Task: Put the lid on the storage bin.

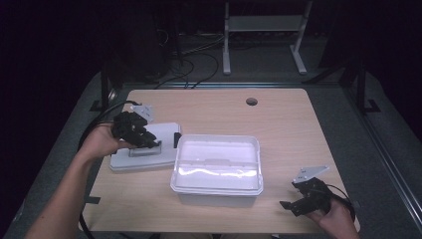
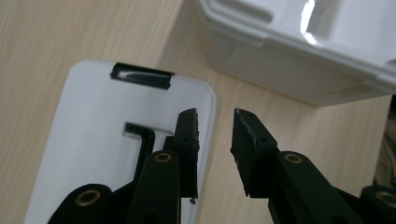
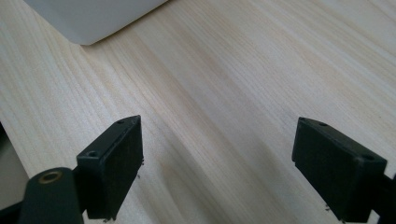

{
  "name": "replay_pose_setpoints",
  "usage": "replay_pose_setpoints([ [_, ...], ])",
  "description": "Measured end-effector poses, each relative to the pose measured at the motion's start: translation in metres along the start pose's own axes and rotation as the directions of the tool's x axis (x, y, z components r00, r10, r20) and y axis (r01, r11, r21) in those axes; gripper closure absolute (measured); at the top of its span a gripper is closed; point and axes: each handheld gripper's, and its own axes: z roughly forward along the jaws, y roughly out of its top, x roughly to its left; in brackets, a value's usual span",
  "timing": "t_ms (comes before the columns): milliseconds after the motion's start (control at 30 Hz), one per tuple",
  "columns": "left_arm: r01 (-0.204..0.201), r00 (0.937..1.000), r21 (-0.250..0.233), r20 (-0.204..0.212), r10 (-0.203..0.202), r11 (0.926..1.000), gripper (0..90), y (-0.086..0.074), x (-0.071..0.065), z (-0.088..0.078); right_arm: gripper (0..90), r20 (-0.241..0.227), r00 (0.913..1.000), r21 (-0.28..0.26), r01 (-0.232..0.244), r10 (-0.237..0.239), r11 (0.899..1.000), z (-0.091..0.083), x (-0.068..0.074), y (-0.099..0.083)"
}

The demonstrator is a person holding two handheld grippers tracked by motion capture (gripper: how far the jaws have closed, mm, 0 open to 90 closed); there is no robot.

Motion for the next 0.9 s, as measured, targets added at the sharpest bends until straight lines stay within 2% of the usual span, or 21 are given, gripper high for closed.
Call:
replay_pose_setpoints([
  [100, 0.029, 0.9995, 0.013, -0.013, -0.029, 0.9995, 70.5, -0.017, 0.009, 0.008, 15.8, -0.002, 1.0000, 0.003, -0.001, 0.001, 1.000, 0.000, 0.000, 0.000],
  [233, 0.054, 0.9984, 0.024, -0.018, -0.053, 0.9983, 68.6, -0.028, 0.016, 0.013, 15.9, -0.005, 1.0000, 0.006, 0.008, -0.008, 1.000, 0.001, 0.000, 0.001],
  [300, 0.074, 0.9970, 0.035, -0.024, -0.074, 0.9966, 68.6, -0.037, 0.025, 0.020, 15.9, -0.007, 0.9999, 0.007, 0.008, -0.008, 1.000, 0.001, 0.001, 0.001],
  [367, 0.077, 0.9966, 0.039, -0.031, -0.076, 0.9963, 68.6, -0.040, 0.027, 0.023, 15.8, -0.006, 0.9999, 0.007, 0.009, -0.009, 1.000, 0.001, 0.001, 0.001],
  [400, 0.087, 0.9959, 0.030, -0.025, -0.087, 0.9957, 68.6, -0.043, 0.030, 0.026, 15.8, -0.006, 0.9999, 0.008, 0.009, -0.009, 1.000, 0.001, 0.000, 0.001],
  [500, 0.096, 0.9943, 0.035, -0.050, -0.094, 0.9948, 67.6, -0.051, 0.038, 0.037, 15.8, -0.009, 0.9999, 0.016, 0.007, -0.007, 1.000, 0.003, 0.000, 0.002],
  [567, 0.095, 0.9935, 0.034, -0.067, -0.092, 0.9950, 66.8, -0.052, 0.039, 0.039, 15.9, -0.010, 0.9999, 0.017, 0.011, -0.010, 1.000, 0.004, 0.000, 0.002],
  [633, 0.094, 0.9934, 0.009, -0.066, -0.093, 0.9955, 66.2, -0.051, 0.041, 0.043, 15.8, -0.011, 0.9999, 0.017, 0.011, -0.011, 1.000, 0.005, -0.001, 0.003],
  [667, 0.085, 0.9937, 0.020, -0.074, -0.083, 0.9962, 66.1, -0.049, 0.042, 0.045, 15.8, -0.012, 0.9999, 0.019, 0.006, -0.005, 1.000, 0.005, -0.001, 0.003],
  [700, 0.072, 0.9951, 0.052, -0.072, -0.068, 0.9960, 64.8, -0.048, 0.043, 0.050, 15.8, -0.012, 0.9999, 0.020, 0.004, -0.004, 1.000, 0.006, -0.001, 0.003],
  [800, 0.072, 0.9950, 0.061, -0.073, -0.068, 0.9955, 62.9, -0.048, 0.044, 0.054, 15.9, -0.011, 0.9999, 0.020, 0.002, -0.001, 1.000, 0.006, -0.001, 0.003],
  [900, 0.059, 0.9949, 0.091, -0.087, -0.051, 0.9941, 60.0, -0.049, 0.046, 0.059, 15.9, -0.013, 0.9999, 0.021, -0.002, 0.003, 1.000, 0.006, -0.001, 0.002],
])
